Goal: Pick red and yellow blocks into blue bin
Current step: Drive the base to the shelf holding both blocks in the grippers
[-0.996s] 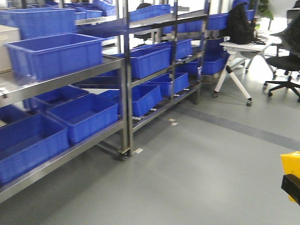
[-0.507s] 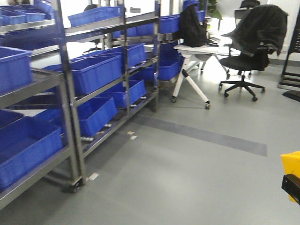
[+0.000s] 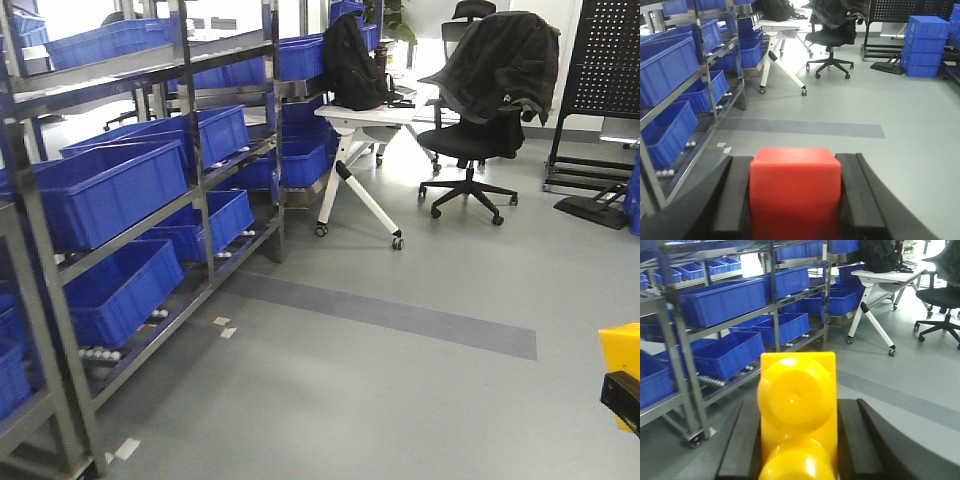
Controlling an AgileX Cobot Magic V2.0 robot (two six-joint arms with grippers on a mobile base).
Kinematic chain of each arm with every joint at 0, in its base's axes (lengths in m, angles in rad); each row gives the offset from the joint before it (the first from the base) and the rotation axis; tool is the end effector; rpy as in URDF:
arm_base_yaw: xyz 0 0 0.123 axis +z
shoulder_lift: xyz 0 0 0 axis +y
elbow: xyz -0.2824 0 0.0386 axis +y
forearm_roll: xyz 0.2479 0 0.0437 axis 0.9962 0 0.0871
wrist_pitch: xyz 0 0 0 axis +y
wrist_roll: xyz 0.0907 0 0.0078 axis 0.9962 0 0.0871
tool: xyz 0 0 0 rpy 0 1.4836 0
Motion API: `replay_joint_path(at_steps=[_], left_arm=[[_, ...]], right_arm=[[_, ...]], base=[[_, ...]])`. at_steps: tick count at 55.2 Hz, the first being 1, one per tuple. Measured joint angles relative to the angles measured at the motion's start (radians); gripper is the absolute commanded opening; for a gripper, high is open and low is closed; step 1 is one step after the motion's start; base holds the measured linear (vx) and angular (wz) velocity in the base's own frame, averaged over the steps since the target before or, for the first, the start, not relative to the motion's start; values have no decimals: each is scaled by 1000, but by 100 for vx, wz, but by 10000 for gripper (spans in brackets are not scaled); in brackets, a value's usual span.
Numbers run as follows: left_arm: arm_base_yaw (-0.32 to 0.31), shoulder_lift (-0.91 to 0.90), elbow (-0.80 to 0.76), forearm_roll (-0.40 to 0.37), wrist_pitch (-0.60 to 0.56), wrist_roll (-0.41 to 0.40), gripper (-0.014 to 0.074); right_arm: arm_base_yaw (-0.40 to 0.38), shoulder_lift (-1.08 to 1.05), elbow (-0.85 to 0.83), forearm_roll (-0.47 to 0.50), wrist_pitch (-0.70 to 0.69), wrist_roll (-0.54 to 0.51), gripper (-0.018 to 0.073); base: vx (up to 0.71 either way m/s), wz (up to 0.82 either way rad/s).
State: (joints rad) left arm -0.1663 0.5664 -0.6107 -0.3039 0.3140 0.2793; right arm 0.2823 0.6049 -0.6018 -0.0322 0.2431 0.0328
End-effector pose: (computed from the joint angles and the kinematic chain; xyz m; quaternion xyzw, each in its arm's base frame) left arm 0.1144 -0.0278 0.3464 0.0891 0.7588 -0.0921 0.6386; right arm 0.1227 0.0349 0.3437 -0.1040 0.7539 0.0888 0.6427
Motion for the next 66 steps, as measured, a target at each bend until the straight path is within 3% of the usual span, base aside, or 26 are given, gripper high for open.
replay_joint_path(at_steps=[31,66], left_arm=[[0,0,0,0,0,0,2],[0,0,0,0,0,0,2]], right_arm=[[0,0,0,0,0,0,-10],[0,0,0,0,0,0,-10]], base=[[54,16],[36,69]])
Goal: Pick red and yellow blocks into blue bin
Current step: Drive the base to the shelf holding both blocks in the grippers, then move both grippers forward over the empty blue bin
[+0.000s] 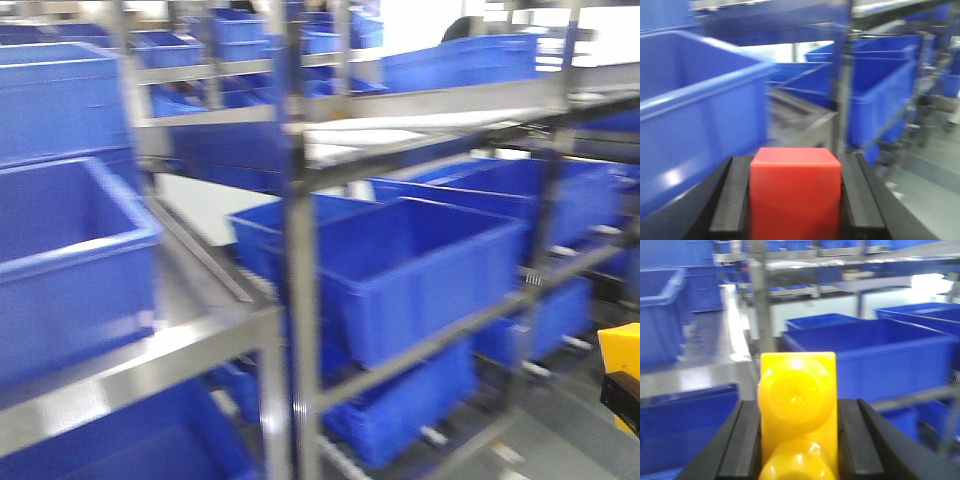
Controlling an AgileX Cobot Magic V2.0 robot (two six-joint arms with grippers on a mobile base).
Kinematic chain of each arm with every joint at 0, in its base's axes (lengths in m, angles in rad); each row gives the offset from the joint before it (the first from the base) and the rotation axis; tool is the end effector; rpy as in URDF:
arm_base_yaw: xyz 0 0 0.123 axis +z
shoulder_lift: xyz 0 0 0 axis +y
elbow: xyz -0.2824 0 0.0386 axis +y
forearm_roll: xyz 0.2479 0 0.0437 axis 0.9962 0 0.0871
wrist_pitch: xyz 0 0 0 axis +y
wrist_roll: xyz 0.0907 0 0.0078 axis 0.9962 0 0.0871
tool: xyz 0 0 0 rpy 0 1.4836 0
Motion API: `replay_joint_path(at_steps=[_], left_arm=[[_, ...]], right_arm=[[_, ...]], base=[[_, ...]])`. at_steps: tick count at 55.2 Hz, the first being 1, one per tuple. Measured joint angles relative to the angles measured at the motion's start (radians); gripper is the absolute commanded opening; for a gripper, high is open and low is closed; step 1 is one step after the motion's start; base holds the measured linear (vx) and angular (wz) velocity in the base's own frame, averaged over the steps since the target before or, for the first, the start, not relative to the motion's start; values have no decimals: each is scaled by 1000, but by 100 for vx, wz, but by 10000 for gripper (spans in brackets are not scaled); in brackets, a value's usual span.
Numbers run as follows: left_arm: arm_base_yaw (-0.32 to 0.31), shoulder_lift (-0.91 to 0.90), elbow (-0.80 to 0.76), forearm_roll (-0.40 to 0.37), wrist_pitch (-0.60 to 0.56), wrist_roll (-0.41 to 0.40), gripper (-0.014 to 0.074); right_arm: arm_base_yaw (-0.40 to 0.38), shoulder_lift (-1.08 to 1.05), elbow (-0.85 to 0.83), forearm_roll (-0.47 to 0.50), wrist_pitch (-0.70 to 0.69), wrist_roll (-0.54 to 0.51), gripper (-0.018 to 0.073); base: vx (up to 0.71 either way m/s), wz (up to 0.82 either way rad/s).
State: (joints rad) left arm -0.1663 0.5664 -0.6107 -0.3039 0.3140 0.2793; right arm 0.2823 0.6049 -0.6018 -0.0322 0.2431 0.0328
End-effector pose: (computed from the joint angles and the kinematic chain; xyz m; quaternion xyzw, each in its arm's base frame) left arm 0.1144 -0.0278 0.3464 0.0891 0.7588 -0.0921 0.6386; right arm 0.1227 0.0349 0.3437 -0.1040 0.7539 0.0888 0.6427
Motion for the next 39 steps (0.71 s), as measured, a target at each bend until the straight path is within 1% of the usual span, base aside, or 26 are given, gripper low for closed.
replay_joint_path(at_steps=[14,17,27,39], left_arm=[[-1,0,0,0,0,0,2],[-11,0,0,0,0,0,2],[-71,-18,0,0,0,0,2],[-75,-19,0,0,8,0,2]], right_arm=[[0,0,0,0,0,0,-10],[0,0,0,0,0,0,-10],[0,0,0,0,0,0,-10],[0,0,0,0,0,0,-10]], base=[[22,70],[19,62],[18,59],[18,54]])
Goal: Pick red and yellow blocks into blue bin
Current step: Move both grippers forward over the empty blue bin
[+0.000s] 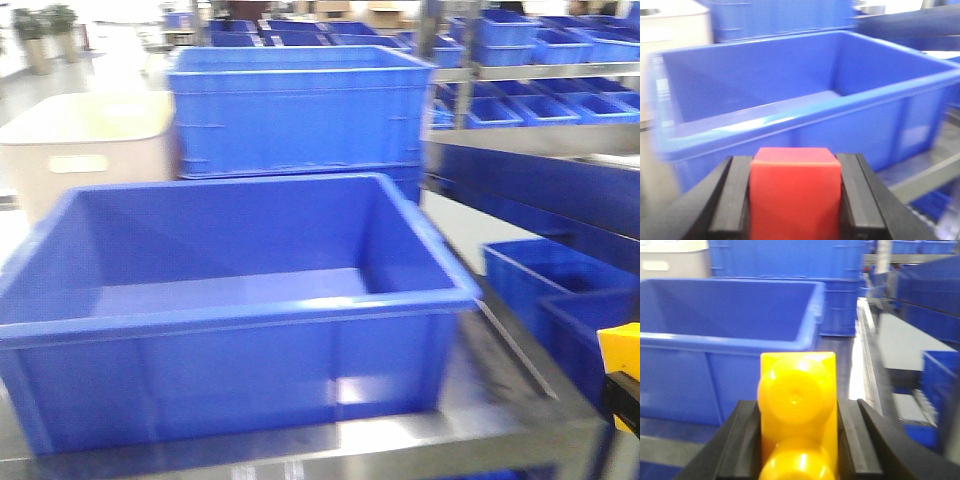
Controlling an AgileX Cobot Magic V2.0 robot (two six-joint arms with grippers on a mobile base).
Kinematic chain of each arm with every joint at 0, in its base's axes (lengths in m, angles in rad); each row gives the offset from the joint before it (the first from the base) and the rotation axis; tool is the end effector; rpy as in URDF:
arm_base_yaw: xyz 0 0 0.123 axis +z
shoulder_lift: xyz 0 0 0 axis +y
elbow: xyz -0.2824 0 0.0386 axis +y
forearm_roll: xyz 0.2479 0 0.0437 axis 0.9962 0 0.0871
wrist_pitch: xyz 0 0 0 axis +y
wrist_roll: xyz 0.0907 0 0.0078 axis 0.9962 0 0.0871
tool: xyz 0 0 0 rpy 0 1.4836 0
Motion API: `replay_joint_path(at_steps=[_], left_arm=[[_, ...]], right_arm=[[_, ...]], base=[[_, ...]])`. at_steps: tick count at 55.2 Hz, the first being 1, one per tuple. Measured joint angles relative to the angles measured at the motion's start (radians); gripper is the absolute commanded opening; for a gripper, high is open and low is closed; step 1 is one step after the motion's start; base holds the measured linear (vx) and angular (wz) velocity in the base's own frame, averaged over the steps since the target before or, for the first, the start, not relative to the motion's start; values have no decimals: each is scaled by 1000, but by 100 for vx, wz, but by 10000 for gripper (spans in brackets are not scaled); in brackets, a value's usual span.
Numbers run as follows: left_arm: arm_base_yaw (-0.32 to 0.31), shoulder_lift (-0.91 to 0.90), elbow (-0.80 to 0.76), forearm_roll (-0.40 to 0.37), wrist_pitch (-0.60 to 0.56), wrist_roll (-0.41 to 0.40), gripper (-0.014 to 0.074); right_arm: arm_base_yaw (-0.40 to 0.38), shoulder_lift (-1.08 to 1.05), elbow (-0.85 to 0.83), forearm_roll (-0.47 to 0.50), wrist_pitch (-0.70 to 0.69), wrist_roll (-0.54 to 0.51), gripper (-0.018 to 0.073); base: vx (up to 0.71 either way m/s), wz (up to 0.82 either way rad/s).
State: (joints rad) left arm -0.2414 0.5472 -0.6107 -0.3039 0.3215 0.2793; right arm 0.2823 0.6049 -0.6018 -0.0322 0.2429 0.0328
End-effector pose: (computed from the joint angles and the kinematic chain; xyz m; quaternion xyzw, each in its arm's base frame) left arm 0.1077 -0.0354 0.3479 0.1183 0.7509 -0.1170 0.6391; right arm 0.1227 0.0349 0.3438 -0.1040 0.7538 0.0889 0.6427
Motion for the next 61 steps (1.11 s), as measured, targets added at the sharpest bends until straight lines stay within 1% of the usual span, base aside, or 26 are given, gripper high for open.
replay_joint_path(at_steps=[12,23,50,61], left_arm=[[0,0,0,0,1,0,2],[0,0,0,0,1,0,2],[0,0,0,0,1,0,2],[0,0,0,0,-54,0,2]], right_arm=[[0,0,0,0,1,0,-10],[0,0,0,0,1,0,-10],[0,0,0,0,0,0,-10],[0,0,0,0,-1,0,-10]], base=[[14,40],[7,22],[0,2],[0,0]])
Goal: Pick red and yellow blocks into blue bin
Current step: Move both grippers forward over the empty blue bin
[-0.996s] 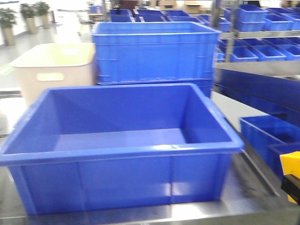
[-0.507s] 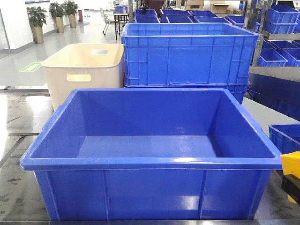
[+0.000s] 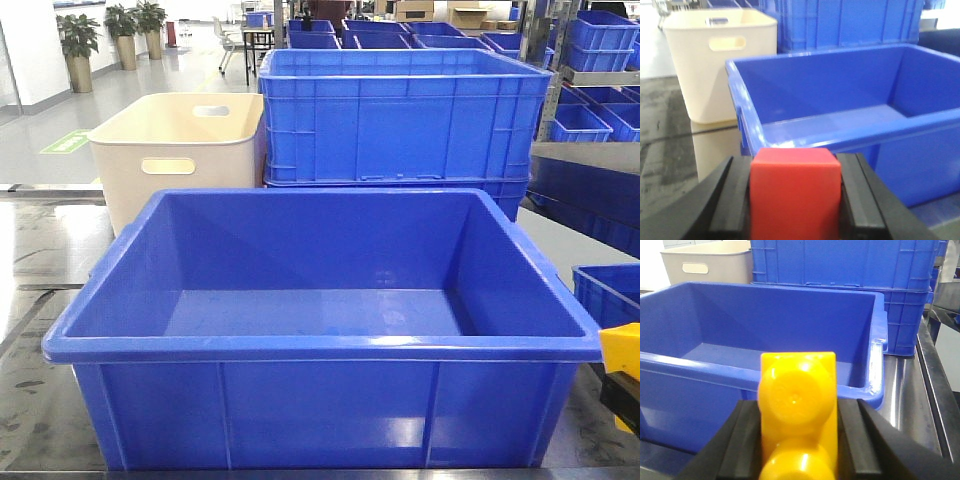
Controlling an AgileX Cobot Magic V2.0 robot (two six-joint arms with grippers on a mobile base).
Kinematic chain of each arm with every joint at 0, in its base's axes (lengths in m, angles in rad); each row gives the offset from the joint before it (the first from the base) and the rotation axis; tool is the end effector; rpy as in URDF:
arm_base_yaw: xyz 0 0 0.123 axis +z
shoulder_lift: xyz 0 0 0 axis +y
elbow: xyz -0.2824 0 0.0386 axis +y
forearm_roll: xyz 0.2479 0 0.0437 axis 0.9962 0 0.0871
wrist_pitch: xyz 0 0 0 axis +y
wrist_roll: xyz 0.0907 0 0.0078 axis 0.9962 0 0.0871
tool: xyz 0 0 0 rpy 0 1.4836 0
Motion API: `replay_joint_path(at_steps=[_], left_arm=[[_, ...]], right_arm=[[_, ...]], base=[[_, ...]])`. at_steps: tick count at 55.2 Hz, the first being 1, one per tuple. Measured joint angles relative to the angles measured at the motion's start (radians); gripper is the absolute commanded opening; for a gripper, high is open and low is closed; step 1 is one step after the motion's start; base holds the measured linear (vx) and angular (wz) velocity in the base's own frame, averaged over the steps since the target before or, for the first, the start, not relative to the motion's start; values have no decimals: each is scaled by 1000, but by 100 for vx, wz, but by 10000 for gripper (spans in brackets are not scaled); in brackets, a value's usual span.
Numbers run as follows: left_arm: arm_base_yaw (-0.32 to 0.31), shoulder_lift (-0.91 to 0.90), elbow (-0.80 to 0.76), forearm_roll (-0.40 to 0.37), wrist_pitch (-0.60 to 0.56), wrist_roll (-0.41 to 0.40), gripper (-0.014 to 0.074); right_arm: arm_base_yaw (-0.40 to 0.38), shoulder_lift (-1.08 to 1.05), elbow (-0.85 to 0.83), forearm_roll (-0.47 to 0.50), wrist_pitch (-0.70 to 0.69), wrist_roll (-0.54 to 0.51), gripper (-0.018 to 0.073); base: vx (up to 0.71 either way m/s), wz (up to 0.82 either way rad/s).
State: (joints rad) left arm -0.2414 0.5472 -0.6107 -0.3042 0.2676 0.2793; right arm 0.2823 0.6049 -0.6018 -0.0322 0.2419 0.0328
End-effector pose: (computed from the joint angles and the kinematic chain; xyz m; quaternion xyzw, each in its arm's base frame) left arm 0.1087 -0.0342 0.3526 0.1103 0.7349 -0.1146 0.6592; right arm 0.1227 0.0349 0.3439 -0.1039 0.7535 0.0889 0.6431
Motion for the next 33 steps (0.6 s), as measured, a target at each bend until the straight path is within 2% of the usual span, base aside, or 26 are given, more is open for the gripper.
replay_joint_path(at_steps=[9,20,27,33], left_arm=[[0,0,0,0,-6,0,2],[0,16,-9,-13,-8,1,2],[-1,131,-103,-17,-8,51,2],[-25,318,-263,-41,-6,125,2]], right_arm=[[0,0,0,10,-19,0,-10],[0,23,-22,65,-7,0,-10],[0,132,-136,70,15,-33,-10],[0,298,-290,73,31,-92,-10]], base=[[0,0],[0,0],[0,0],[0,0]])
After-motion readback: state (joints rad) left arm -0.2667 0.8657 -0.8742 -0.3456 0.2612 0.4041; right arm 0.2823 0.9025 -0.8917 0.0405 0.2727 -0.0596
